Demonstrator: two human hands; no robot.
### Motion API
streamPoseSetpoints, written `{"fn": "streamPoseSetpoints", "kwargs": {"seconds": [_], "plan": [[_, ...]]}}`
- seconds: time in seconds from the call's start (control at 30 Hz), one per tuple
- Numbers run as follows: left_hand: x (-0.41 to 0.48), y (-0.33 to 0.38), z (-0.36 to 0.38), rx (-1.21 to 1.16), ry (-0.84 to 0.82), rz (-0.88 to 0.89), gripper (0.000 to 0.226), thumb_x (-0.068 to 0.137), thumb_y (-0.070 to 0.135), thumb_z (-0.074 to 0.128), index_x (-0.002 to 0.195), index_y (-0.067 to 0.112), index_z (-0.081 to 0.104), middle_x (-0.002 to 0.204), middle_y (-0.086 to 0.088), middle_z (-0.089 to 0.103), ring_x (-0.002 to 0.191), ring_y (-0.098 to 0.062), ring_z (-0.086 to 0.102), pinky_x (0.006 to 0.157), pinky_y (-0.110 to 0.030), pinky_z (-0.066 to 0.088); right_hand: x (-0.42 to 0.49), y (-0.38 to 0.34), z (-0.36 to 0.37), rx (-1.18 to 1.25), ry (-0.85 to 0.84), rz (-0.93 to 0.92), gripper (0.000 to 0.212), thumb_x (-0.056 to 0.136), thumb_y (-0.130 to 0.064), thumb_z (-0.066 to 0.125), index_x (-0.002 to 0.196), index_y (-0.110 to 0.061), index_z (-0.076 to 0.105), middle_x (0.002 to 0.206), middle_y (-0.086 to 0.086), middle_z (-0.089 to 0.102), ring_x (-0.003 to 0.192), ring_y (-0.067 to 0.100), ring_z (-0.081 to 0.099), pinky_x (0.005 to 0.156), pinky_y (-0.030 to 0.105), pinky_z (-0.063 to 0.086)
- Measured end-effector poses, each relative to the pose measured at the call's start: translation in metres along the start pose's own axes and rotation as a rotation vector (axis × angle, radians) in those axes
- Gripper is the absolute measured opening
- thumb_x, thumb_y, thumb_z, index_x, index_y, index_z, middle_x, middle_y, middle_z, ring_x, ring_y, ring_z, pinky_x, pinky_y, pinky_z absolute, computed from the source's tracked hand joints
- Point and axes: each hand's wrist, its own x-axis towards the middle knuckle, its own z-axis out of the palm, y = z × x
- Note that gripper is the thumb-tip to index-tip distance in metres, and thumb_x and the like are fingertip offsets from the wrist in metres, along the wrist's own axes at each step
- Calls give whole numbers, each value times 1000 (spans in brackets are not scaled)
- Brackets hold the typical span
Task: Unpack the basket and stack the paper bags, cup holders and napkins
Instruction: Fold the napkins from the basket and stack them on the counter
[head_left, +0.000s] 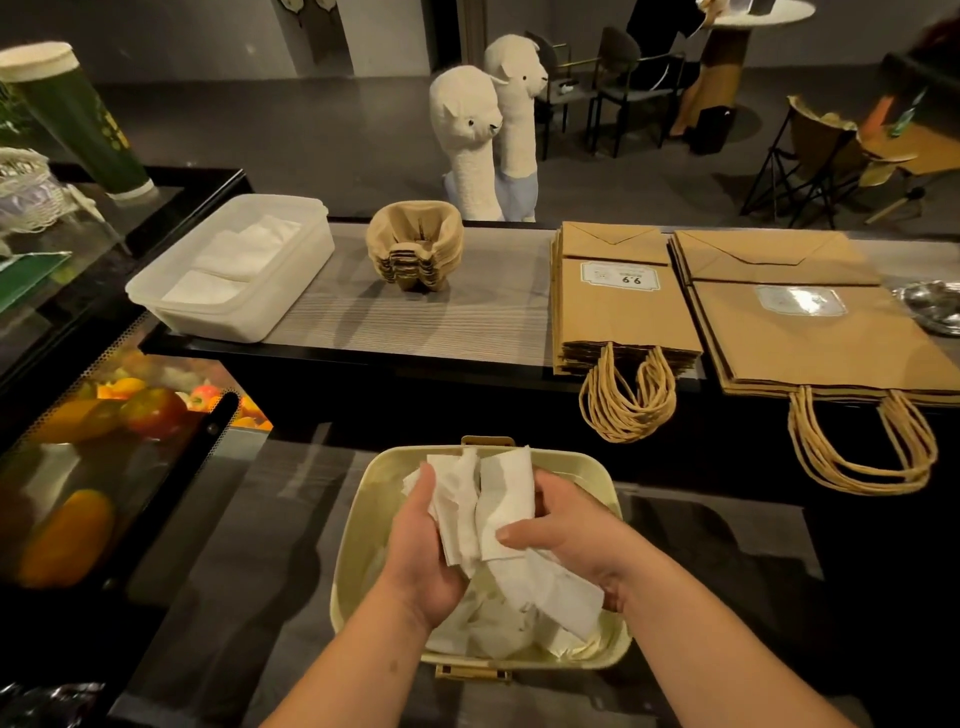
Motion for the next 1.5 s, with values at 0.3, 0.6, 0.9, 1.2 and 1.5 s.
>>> {"fn": "streamPoseSetpoints", "kwargs": {"seconds": [0.3, 0.6, 0.9, 1.2, 1.5], "plan": [[-5, -2, -24, -95, -118, -12, 86, 56, 34, 98, 130, 3, 69, 125, -24, 67, 108, -40, 68, 94, -49, 55, -7, 9, -16, 27, 153, 60, 34, 90, -27, 74, 121, -36, 64, 113, -5, 75, 100, 22, 74, 92, 51, 59], [-4, -10, -20, -128, -119, 23, 59, 79, 15, 45, 134, 6, 66, 136, -26, 62, 122, -48, 60, 106, -62, 42, -6, 12, 7, -228, 359, -38, 57, 90, -32, 71, 142, -38, 48, 134, -13, 56, 116, 16, 58, 94, 41, 56], [-7, -15, -14, 64, 109, 2, 45, 95, 32, 51, 123, 3, 72, 114, -25, 73, 97, -38, 71, 80, -46, 57, -7, 16, 33, -315, 278, -166, 31, 88, -27, 70, 115, -41, 64, 103, -19, 68, 84, 7, 65, 78, 31, 59], [-4, -15, -4, 60, 203, -88, 63, 94, 62, 53, 111, 7, 80, 115, -24, 74, 101, -40, 74, 98, -54, 53, 6, 14, 34, -97, 245, -90, 19, 90, -31, 71, 106, -40, 71, 103, -13, 73, 98, 12, 70, 87, 40, 59], [2, -7, 5, 93, 257, -60, 78, 92, 70, 52, 130, 3, 64, 114, -23, 75, 102, -36, 75, 83, -45, 59, 12, 11, 39, -160, 153, -121, 17, 94, -24, 67, 91, -39, 75, 104, -14, 71, 93, 4, 64, 88, 24, 50]]}}
